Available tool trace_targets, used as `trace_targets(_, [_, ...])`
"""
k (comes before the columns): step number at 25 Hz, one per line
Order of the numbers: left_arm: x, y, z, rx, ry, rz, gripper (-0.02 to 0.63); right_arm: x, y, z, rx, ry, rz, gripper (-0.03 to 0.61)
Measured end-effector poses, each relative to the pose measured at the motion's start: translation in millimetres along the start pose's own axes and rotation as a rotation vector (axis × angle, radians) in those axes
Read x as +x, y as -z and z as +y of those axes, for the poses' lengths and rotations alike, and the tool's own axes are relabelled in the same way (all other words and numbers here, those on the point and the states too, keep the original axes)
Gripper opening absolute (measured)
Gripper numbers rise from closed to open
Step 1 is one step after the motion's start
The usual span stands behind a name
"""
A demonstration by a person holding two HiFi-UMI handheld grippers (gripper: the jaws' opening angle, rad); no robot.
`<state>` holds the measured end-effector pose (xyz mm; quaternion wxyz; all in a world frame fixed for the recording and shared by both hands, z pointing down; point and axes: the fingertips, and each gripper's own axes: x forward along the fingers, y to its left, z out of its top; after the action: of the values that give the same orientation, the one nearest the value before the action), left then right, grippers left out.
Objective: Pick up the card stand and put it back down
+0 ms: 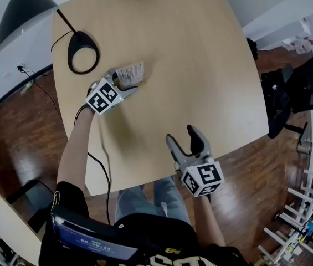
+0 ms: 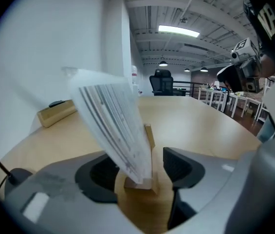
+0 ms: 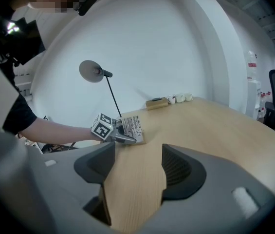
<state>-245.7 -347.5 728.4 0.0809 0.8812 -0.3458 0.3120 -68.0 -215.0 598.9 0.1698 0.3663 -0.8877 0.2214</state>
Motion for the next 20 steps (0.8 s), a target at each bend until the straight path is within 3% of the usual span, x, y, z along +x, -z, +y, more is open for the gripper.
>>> trace_targets(3, [-17.7,-3.4,-4.3,-0.04,-0.034,-0.012,0.328,-0.6,-1.8,-0.5,0.004,-0.005,0.001,0.308])
trace_targets(10, [-94.4,-31.1,-31.6,-0.186,-0.183,-0.117,0.328,-1.9,-48.2,17.4,-0.042,-0.083,-0.07,0.308])
trace_targets(15, [-180.2,-68.9,-43.4,-0.255,-0.382,-0.311,0.307,-14.8,-84.2,42.2,-0.065,-0.124,-0.159,0.308])
trace_targets(20, [-263.5,-114.7,-68.1,-0.227,-0.548,-0.431,0.284,-39.1,-116.2,66.4,-0.101,-0.145,-0.25,0.308])
